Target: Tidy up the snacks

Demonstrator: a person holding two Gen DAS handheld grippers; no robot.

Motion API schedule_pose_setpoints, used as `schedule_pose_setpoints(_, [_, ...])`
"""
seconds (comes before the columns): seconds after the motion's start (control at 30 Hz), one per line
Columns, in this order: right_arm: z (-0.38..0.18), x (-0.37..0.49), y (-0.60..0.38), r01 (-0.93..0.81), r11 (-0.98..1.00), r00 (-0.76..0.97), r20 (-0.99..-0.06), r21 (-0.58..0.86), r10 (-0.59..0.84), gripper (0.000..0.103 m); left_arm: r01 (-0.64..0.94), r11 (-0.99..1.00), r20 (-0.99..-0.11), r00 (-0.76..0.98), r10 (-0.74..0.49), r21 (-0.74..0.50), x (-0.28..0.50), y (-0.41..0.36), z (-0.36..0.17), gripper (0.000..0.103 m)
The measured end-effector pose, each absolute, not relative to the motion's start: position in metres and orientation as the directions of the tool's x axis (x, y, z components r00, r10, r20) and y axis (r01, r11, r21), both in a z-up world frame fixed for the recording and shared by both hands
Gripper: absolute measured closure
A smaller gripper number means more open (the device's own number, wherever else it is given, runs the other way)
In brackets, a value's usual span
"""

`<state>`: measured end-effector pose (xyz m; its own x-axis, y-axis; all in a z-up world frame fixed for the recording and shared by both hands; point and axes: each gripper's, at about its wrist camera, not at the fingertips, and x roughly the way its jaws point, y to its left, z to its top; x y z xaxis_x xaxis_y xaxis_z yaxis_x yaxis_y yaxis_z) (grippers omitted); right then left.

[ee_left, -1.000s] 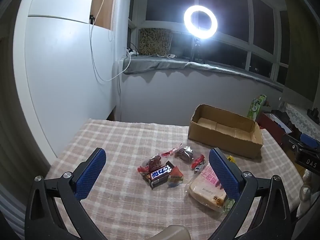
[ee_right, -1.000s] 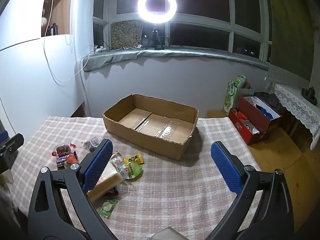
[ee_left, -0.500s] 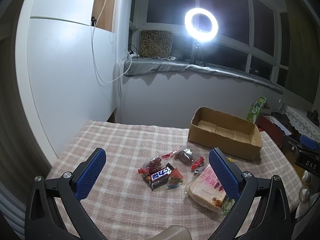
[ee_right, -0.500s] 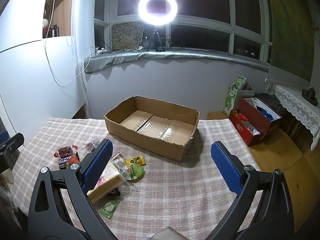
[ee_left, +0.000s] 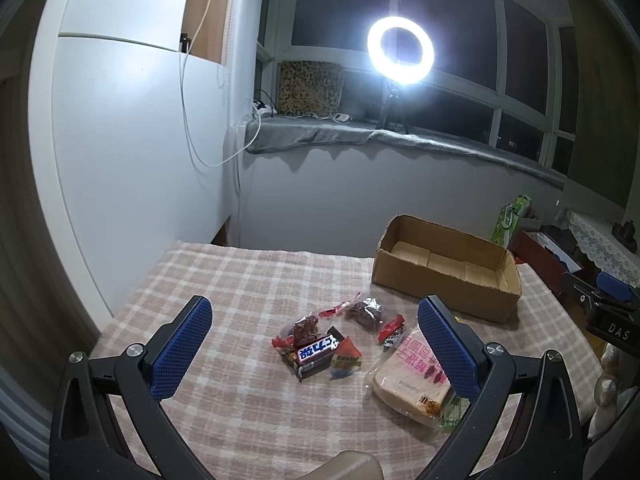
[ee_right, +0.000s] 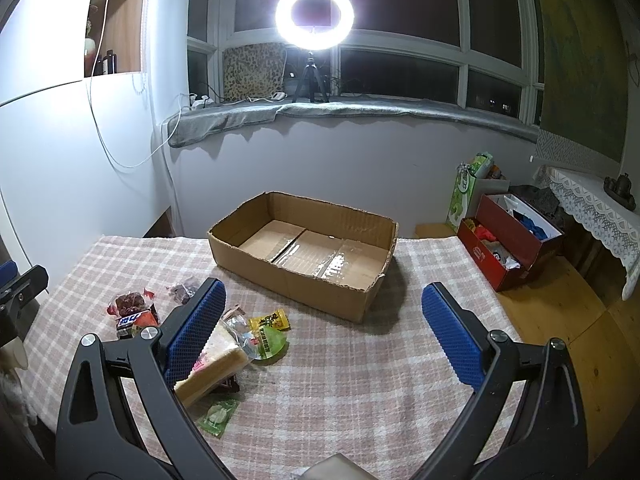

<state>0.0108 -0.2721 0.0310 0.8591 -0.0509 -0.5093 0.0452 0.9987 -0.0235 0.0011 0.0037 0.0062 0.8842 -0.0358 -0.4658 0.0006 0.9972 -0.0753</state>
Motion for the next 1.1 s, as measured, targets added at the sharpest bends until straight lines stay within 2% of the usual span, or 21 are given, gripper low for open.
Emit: schedule_pose_setpoints(1.1, [0.0265, 0.0121, -0.2677, 0.040, 0.999, 0.853, -0.520, -0.020, -0.044, 0.002, 0.020, 0.996, -0.468, 0.882, -0.059, -0.086, -0.0002, 0.0005, 0.0008, 0.001])
